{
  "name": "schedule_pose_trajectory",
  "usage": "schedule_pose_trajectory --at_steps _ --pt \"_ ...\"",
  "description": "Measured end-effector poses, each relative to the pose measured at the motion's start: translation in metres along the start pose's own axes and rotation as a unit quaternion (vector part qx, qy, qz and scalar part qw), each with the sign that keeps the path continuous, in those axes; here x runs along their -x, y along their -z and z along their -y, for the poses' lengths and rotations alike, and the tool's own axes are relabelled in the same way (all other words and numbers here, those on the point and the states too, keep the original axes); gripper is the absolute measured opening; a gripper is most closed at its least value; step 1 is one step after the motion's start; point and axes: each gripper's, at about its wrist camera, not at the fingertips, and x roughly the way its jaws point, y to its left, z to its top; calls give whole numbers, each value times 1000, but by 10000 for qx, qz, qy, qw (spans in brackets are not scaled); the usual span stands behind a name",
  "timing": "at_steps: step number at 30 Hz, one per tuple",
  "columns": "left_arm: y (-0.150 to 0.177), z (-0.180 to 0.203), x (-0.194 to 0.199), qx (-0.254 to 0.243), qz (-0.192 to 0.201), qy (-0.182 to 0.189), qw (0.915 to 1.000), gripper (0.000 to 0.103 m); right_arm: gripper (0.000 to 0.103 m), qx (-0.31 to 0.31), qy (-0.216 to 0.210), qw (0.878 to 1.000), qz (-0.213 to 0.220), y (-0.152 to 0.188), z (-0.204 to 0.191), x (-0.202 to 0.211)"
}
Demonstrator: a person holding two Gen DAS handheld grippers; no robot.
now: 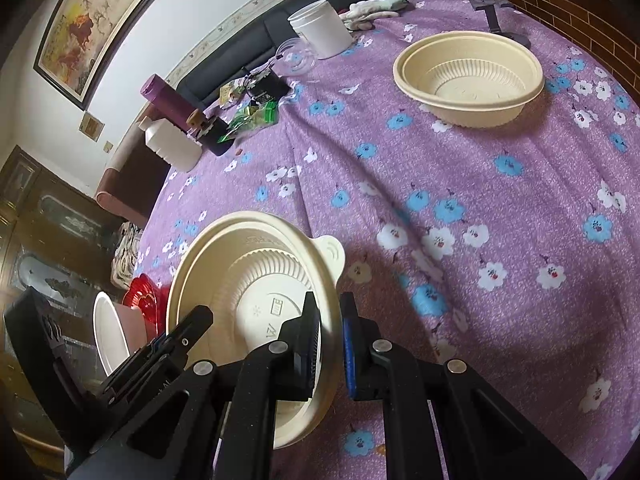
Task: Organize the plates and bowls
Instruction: 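Lift the beige bowl with both grippers and carry it toward the stack, then lower the beige bowl onto the white bowls on the red plates with both grippers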
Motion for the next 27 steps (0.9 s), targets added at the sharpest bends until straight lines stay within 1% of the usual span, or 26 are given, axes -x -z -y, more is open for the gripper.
schedule_pose_trajectory --at_steps 20,27 --pt "6 -11 25 55 123 8 9999 12 10 202 -243 9994 155 6 -16 15" --pt "7 -16 40 119 278 -30 9995 12 10 321 -365 9985 253 7 -27 24"
